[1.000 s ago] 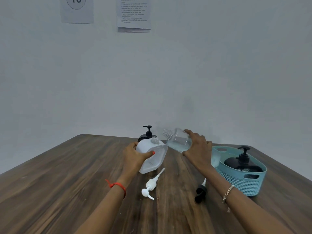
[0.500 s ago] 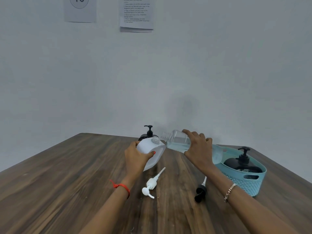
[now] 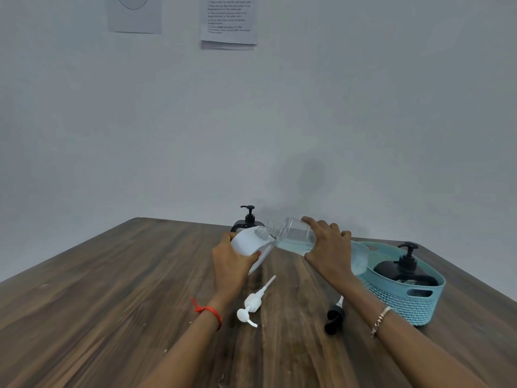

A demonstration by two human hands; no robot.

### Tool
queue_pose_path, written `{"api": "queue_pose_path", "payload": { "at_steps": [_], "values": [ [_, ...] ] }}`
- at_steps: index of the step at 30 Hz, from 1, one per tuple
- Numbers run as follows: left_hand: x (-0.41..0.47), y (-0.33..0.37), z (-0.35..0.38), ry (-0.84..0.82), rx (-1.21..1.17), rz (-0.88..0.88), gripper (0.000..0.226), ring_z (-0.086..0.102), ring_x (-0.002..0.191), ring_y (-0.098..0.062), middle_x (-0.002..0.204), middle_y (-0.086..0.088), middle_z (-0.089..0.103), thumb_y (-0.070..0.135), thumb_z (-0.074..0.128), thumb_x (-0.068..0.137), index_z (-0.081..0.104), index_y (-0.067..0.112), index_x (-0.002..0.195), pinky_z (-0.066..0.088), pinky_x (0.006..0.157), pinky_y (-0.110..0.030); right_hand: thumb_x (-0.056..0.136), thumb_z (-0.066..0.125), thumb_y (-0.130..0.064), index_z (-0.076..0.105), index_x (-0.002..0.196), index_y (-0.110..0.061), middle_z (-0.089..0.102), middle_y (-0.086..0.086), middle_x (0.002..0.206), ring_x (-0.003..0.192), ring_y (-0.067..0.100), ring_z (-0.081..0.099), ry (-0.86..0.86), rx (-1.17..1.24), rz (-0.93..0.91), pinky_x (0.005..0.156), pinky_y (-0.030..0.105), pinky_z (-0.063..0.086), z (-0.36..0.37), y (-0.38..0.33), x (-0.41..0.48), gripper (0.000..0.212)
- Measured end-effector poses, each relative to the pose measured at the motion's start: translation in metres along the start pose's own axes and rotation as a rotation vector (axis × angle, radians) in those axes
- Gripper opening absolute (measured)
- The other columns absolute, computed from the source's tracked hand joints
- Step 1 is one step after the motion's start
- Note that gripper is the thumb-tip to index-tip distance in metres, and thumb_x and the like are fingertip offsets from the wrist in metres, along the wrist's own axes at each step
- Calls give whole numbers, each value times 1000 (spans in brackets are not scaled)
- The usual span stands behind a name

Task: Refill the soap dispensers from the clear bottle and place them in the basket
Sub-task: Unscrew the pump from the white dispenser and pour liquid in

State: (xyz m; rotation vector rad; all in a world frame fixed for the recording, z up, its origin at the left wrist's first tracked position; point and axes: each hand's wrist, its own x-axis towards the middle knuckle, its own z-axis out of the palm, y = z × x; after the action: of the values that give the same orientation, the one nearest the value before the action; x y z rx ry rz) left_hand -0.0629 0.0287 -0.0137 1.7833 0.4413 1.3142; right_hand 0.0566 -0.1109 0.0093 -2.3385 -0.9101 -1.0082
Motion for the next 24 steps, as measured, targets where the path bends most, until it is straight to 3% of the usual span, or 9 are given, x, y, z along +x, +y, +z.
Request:
{"api": "queue_pose_path", "payload": {
  "at_steps": [6, 13, 19, 24],
  "values": [
    [-2, 2, 0, 1, -28, 22, 39, 45, 65, 9, 71, 20, 46, 11, 83, 63, 54, 9, 89, 37, 57, 0, 63, 71, -15, 59, 119, -19, 68, 10, 96, 84, 34, 58, 32, -32, -32, 76, 43, 37, 1, 2, 2, 58],
    [-3, -1, 0, 10, -18, 36, 41, 44, 65, 9, 71, 19, 46, 12, 83, 63, 57, 4, 93, 38, 57, 0, 66, 67, -11, 56, 123, -20, 67, 10, 103, 90, 33, 56, 9, -62, -57, 78, 43, 34, -5, 1, 3, 59],
    [-5, -5, 1, 18, -16, 31, 42, 43, 65, 7, 75, 11, 48, 13, 84, 63, 57, 2, 94, 38, 57, 0, 56, 71, -8, 61, 115, -21, 69, 8, 91, 79, 33, 58, 38, -112, -77, 73, 42, 38, -1, 2, 5, 60],
    [-5, -6, 1, 25, -31, 23, 41, 44, 65, 8, 78, 6, 51, 11, 83, 63, 58, 1, 94, 37, 56, 1, 61, 67, -8, 58, 120, -21, 67, 9, 99, 87, 33, 57, 12, -104, -76, 77, 44, 37, -5, 0, 5, 61]
  ]
}}
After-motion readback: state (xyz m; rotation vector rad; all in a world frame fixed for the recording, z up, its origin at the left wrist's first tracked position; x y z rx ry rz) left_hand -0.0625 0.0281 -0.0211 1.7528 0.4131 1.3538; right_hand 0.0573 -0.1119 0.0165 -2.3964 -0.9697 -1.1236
